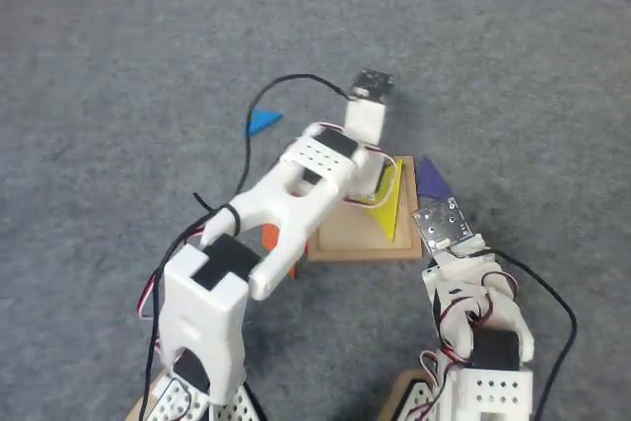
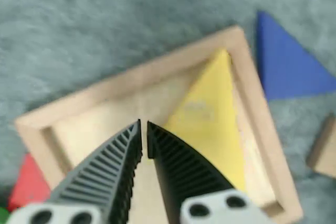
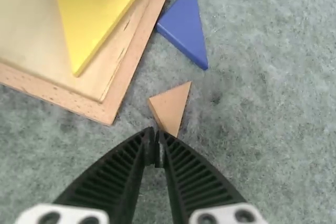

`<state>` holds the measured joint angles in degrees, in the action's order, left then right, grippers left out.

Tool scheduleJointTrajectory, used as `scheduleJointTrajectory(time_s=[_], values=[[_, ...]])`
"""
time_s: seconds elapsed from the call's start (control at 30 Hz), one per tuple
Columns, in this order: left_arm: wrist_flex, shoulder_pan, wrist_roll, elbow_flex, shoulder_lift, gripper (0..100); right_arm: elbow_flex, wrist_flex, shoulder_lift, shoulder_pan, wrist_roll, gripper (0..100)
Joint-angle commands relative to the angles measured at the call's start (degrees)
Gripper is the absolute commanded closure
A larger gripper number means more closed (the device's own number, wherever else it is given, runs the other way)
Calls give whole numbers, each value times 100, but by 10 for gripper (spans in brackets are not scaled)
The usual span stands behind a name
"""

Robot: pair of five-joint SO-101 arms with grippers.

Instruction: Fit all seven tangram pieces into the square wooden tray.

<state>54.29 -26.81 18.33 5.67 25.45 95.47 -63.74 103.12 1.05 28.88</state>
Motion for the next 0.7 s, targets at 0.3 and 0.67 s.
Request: scheduleJointTrajectory(time_s=[0.3,0.67], values=[[668,-369,-62,-171,-105,988,97,-48,84,13,123,991],[651,-633,-105,-189,-114,988,97,-48,84,4,123,991]])
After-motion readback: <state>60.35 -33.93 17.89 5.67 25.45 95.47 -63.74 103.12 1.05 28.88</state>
